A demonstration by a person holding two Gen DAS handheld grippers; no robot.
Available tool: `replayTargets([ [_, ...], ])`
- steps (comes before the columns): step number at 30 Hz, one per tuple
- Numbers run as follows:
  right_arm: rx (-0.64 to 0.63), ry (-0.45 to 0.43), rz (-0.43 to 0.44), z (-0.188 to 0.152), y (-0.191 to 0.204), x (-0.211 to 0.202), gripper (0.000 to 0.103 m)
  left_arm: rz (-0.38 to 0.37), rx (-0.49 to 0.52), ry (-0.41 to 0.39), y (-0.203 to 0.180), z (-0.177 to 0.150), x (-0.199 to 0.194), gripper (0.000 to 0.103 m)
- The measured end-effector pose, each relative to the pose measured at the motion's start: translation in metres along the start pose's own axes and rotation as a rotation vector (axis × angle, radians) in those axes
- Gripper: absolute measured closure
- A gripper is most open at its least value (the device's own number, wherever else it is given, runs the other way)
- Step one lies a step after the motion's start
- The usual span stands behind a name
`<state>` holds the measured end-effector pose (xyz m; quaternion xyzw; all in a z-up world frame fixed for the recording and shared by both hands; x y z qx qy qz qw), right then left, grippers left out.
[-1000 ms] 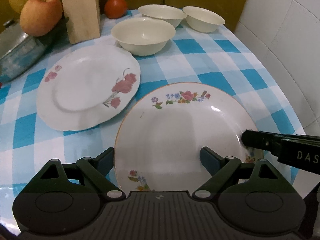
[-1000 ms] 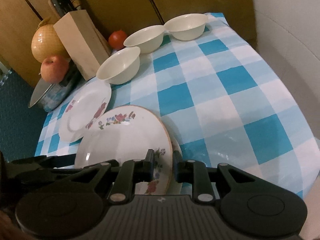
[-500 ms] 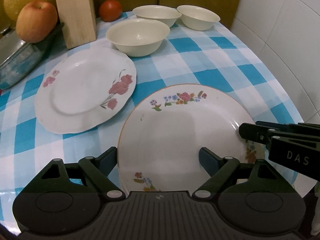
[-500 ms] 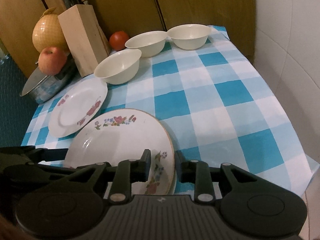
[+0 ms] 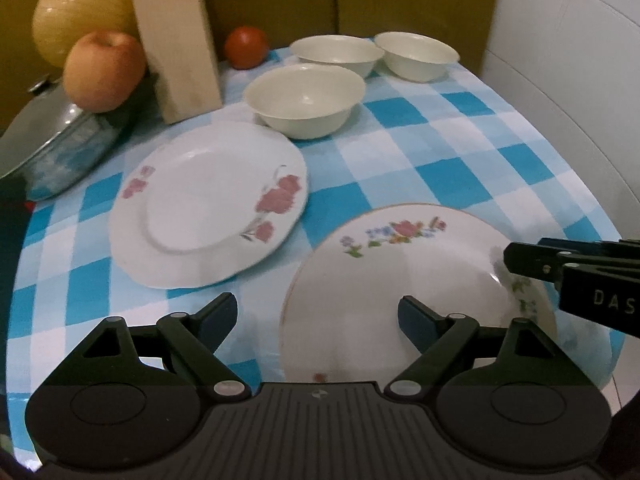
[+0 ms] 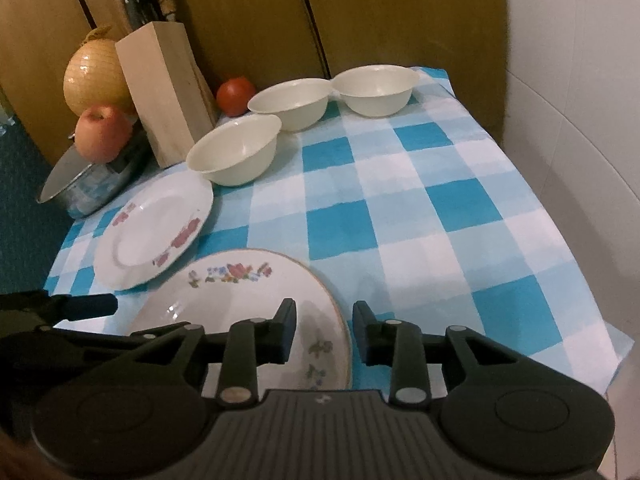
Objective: Organize plates and bowls
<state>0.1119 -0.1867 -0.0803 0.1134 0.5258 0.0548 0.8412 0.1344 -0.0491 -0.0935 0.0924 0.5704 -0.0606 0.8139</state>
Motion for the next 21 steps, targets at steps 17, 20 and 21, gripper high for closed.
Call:
replayTargets([
  [17, -0.073, 0.053, 0.132, 0.08, 0.071, 0.047, 0.074, 0.039, -0.325, 0.028, 0.108, 0.026, 0.012, 0.009],
  [20, -0.063, 0.073, 0.144, 0.09, 0.078, 0.062, 0.074, 0.051, -0.366, 0.03, 0.121, 0.033, 0.017, 0.009],
  [21, -0.061, 0.079, 0.147, 0.092, 0.08, 0.067, 0.074, 0.052, -0.373, 0.032, 0.123, 0.035, 0.018, 0.009],
])
Point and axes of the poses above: each gripper's, at about its wrist camera, not at the fingertips, and x roughly the way its jaws point, y to its left, z to its top, the point moved 6 cm from there along x, roughly the way its jaws point, and after that the axes turned 13 degrees about y, right-handed, at the moved point
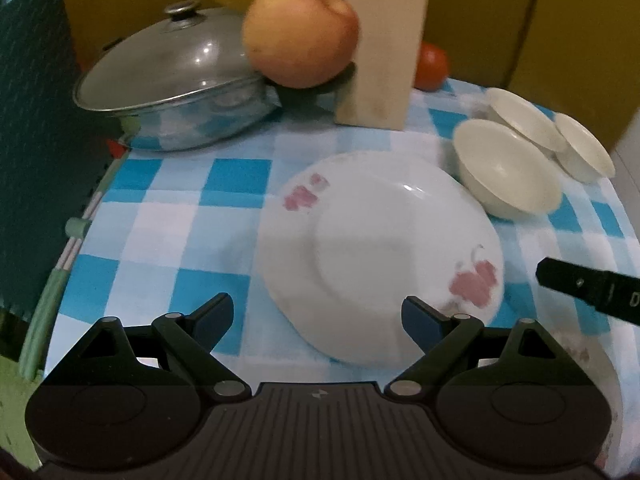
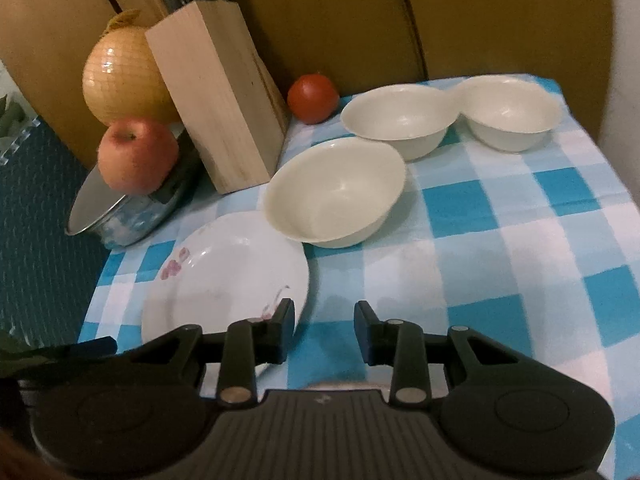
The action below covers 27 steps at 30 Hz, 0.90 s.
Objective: Organize plates and bowls
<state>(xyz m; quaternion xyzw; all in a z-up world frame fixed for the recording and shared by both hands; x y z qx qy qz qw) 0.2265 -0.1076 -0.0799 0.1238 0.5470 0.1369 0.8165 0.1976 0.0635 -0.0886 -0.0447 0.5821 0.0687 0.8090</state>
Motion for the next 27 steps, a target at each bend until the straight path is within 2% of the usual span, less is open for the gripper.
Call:
replayTargets([
  [6, 0.029, 0.041, 0.024, 0.013, 0.001, 0.028, 0.073, 0.0, -0.035, 0.024, 0.01, 0.015, 0.014, 0.008],
  [13, 0.054, 0.054, 0.079, 0.019, -0.001, 0.042, 0.072, -0.079, -0.059, 0.037, 0.015, 0.029, 0.027, 0.008],
  [25, 0.083, 0.074, 0.211, 0.024, 0.004, 0.05, 0.07, -0.094, -0.007, 0.001, 0.01, 0.042, 0.037, 0.011],
  [27, 0.076, 0.075, 0.205, 0.024, 0.004, 0.05, 0.076, -0.112, 0.005, 0.003, 0.006, 0.042, 0.037, 0.012],
])
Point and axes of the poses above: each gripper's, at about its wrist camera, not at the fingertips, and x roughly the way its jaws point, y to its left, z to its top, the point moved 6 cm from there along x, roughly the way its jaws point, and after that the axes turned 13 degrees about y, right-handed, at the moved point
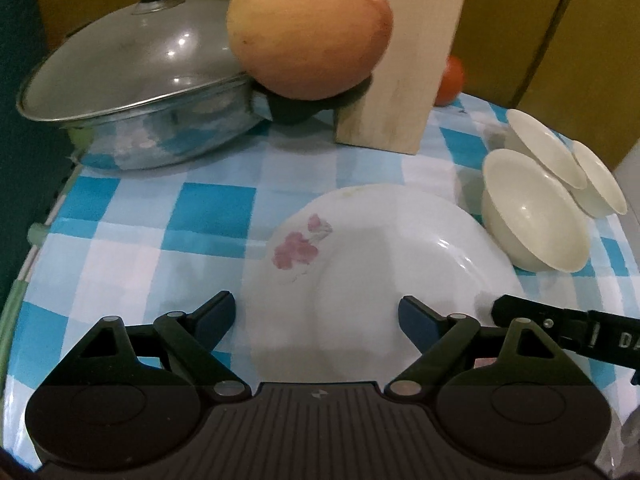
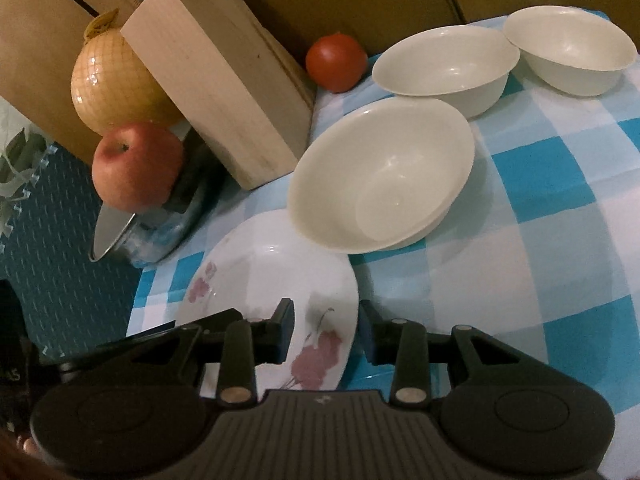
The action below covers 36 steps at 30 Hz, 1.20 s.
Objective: Organize plates and bowls
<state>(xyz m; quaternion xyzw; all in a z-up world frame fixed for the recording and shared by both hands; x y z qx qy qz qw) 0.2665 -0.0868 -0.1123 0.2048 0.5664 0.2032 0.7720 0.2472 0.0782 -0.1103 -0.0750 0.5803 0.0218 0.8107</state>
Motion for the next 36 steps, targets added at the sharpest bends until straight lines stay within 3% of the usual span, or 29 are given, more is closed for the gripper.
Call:
replayTargets([
  [4, -0.027, 0.001, -0.02, -0.003, 0.001, 0.0, 0.081, 0.014, 0.027, 0.007, -0.004, -0.002, 0.0, 0.015],
  [14, -0.092, 0.054, 0.035, -0.023, 0.02, 0.005, 0.081, 0.029, -0.017, 0.036, 0.025, -0.029, -0.015, 0.018],
  [18, -0.089, 0.046, 0.051, -0.023, 0.019, 0.006, 0.08, 0.065, -0.022, 0.027, 0.029, -0.027, -0.013, 0.01],
  [25, -0.086, 0.045, 0.072, -0.021, 0.017, 0.005, 0.077, 0.054, -0.013, 0.01, 0.02, -0.023, -0.01, 0.011],
  [30, -0.088, 0.036, 0.046, -0.024, 0.021, 0.006, 0.076, 0.059, -0.044, 0.016, 0.022, -0.025, -0.012, 0.012],
  [36, -0.09, 0.007, 0.088, -0.022, 0.03, -0.002, 0.077, 0.028, -0.111, 0.014, 0.033, -0.028, -0.023, 0.015],
])
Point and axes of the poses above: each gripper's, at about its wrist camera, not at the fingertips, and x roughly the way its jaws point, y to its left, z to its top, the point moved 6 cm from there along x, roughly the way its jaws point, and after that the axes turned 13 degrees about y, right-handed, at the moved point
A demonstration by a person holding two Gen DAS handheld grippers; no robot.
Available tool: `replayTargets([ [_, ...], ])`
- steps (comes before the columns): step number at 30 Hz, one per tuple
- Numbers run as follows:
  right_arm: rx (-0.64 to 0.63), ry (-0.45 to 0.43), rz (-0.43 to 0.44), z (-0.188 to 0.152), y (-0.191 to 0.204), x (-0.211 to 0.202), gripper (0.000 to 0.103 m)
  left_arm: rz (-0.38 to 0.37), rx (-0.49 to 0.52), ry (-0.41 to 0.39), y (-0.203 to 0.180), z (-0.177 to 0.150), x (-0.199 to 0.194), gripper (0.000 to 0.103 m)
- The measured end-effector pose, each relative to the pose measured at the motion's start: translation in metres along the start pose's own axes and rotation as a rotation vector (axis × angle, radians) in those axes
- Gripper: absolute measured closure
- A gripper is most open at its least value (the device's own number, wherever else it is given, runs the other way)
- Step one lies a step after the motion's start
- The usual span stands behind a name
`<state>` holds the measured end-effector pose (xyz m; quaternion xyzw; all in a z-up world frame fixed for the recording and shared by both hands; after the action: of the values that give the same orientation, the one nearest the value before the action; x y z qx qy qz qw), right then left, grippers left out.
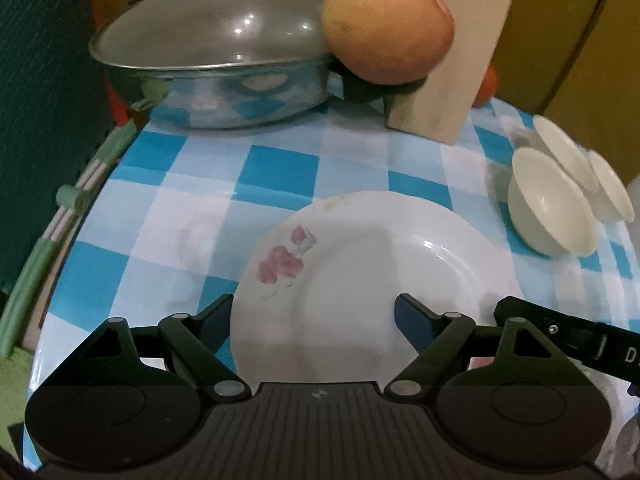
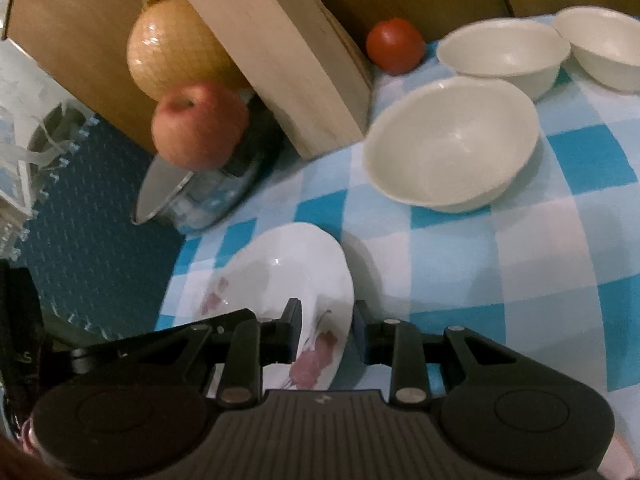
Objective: Organize plates and bowls
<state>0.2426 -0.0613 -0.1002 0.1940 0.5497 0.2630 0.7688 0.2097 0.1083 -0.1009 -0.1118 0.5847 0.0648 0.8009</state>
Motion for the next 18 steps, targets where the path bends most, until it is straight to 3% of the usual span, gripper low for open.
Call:
replayTargets([
  [4, 0.005, -0.008, -0.001, -0.001, 0.004, -0.003, 0.077, 0.024, 0.024, -0.04, -0.003, -0.002, -0.011, 0.015],
  [18, -0.013, -0.033, -0.031, -0.011, 0.006, -0.02, 0.077, 0.009, 0.048, -0.058, -0.014, -0.014, -0.02, 0.016],
])
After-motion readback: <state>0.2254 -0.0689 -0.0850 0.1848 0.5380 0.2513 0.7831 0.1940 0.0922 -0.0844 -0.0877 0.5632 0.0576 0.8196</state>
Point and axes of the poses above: each gripper's, at about its wrist camera, not at the fingertips, and x roughly the way its jaws point, y to its left, z to its top, the point moved 6 cm from there along x, roughly the way its jaws point, and after that the axes turned 13 degrees about y, right-handed, at the moved point
